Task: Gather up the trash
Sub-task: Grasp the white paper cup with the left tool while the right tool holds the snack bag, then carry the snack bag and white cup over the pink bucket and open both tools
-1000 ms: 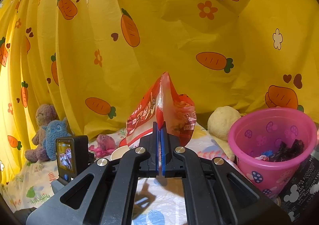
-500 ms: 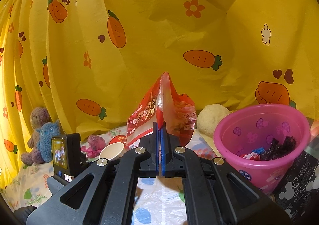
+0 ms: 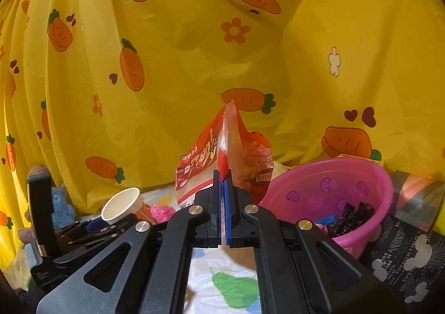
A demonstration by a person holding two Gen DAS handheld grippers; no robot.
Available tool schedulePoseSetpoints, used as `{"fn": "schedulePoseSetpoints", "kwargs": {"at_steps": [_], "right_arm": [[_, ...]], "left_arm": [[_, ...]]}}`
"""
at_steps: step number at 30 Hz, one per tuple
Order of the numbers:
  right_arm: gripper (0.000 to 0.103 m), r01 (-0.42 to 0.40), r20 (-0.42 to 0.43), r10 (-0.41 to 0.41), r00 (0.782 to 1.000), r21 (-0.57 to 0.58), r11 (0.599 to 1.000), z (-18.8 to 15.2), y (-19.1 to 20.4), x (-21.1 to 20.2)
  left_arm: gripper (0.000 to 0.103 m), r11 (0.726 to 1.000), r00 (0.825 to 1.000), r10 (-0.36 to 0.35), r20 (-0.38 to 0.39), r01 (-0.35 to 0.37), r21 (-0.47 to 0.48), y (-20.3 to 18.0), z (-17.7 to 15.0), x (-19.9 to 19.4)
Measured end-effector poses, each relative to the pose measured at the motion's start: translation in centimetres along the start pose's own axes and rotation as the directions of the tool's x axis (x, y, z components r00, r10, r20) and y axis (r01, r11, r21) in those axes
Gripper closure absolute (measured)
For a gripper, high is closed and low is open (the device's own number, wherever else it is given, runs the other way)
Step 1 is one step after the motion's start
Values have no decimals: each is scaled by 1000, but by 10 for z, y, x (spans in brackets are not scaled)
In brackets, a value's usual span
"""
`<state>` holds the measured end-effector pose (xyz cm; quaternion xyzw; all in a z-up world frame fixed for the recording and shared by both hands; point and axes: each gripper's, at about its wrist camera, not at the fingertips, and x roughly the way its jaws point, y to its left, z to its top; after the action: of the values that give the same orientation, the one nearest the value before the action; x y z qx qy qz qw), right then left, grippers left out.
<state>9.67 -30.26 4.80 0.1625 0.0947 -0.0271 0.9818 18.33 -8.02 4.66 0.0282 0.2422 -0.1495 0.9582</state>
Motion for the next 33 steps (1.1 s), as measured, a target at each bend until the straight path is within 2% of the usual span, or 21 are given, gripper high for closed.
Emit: {"fn": "schedulePoseSetpoints", "kwargs": {"at_steps": [5, 13, 21, 25, 27, 28, 29, 33], "right_arm": [[100, 130, 8, -130, 991, 39, 991, 12, -41, 1], [100, 269, -106, -261, 960, 73, 960, 3, -91, 29], [100, 301, -188, -284, 940, 67, 951, -7, -106, 61], [100, 273, -218, -253, 942, 63, 960, -9, -108, 73], [79, 268, -222, -246, 943, 72, 961, -10, -111, 75], [50, 275, -213, -253, 944, 79, 958, -11, -113, 73], [42, 288, -194, -268, 944, 82, 954, -11, -114, 69], [42, 332, -171, -314, 934, 86, 940, -11, -120, 59]], "left_arm": [[52, 995, 996, -92, 6, 92, 35, -34, 14, 8], [52, 974, 977, -214, -6, 214, 77, -83, 23, 35], [52, 949, 954, -297, -42, 300, 93, -118, 24, 63], [52, 942, 946, -319, -57, 323, 94, -127, 22, 74], [52, 938, 942, -330, -63, 334, 92, -130, 22, 78], [51, 936, 940, -335, -65, 340, 92, -131, 21, 81], [51, 935, 939, -337, -63, 342, 93, -132, 21, 83], [51, 932, 936, -346, -65, 351, 87, -135, 23, 91]]}}
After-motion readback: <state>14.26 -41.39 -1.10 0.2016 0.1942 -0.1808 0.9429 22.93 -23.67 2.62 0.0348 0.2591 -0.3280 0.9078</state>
